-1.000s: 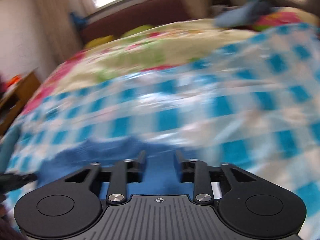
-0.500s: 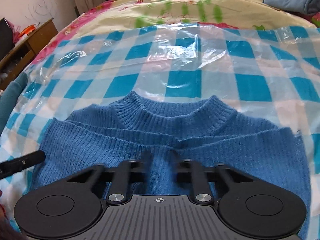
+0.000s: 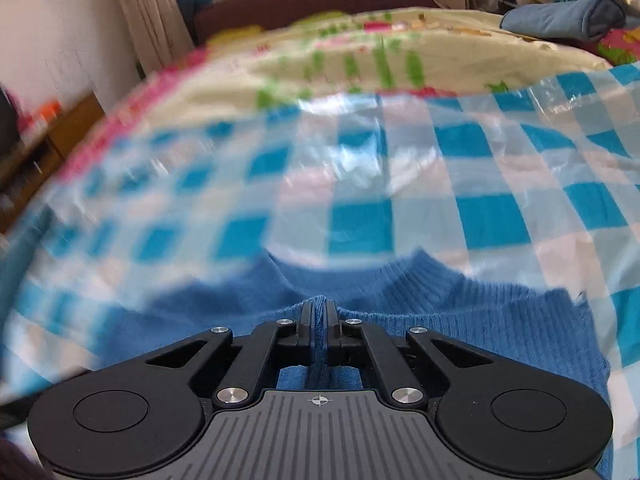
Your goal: Fold small clothes
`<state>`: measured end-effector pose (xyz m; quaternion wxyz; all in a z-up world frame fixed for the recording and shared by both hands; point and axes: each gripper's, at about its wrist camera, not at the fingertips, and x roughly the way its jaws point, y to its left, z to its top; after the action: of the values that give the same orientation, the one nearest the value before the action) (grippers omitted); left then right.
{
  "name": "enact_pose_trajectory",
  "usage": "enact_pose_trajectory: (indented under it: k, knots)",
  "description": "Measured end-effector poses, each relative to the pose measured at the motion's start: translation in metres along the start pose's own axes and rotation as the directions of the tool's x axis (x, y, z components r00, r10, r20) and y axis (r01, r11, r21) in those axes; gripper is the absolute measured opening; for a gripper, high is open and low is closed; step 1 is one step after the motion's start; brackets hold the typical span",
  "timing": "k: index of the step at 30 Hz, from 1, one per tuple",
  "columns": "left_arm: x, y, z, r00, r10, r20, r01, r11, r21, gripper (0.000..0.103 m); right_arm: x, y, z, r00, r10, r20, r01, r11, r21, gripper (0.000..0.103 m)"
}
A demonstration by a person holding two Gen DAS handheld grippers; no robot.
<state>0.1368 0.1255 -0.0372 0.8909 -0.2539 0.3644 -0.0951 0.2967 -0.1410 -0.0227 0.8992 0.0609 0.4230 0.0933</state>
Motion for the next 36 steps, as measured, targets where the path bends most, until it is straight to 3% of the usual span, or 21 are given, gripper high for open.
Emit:
enact_pose_trajectory:
  k: [6, 10, 15, 19, 25, 27, 32, 36]
  knots:
    - [-0.014, -0.016, -0.013, 1.0, -0.003, -0.003, 0.003, 0.999, 0.051, 0.045, 0.008, -0.006, -0.008, 1.0, 0.003, 0.007, -0.003, 1.0, 0.025, 0.003]
    - [0.003, -0.022, -0.024, 0.988, 0.13, -0.085, -0.119, 0.985, 0.123, 0.046, -0.002, -0.01, -0.006, 0.999, 0.042, 0.007, -0.042, 0.999, 0.023, 0.011]
    - [0.001, -0.02, -0.025, 0.987, 0.15, -0.059, -0.143, 0.983, 0.113, 0.047, -0.038, -0.023, -0.005, 0.994, 0.073, 0.077, -0.077, 0.996, 0.047, 0.011]
    - [0.002, -0.022, -0.028, 0.986, 0.159, -0.053, -0.151, 0.981, 0.125, 0.047, -0.065, -0.039, -0.023, 0.996, 0.058, 0.07, -0.059, 0.998, 0.016, 0.011]
    - [-0.01, -0.027, -0.024, 0.983, 0.182, -0.021, -0.178, 0.976, 0.126, 0.047, -0.048, -0.08, -0.047, 0.999, -0.04, -0.013, 0.041, 0.996, 0.085, 0.007]
    - [-0.021, -0.028, -0.026, 0.982, 0.187, -0.004, -0.186, 0.975, 0.121, 0.047, -0.044, -0.089, -0.045, 1.0, -0.01, -0.007, 0.011, 0.989, 0.144, 0.008]
    - [-0.043, -0.025, -0.035, 0.986, 0.166, -0.026, -0.163, 0.984, 0.071, 0.047, -0.065, -0.081, -0.043, 0.998, -0.006, 0.061, -0.001, 0.994, 0.107, 0.012]
    - [-0.048, -0.026, -0.049, 0.986, 0.151, -0.069, -0.147, 0.987, 0.059, 0.047, -0.08, -0.087, -0.061, 0.997, 0.0, 0.076, -0.008, 0.995, 0.098, 0.012]
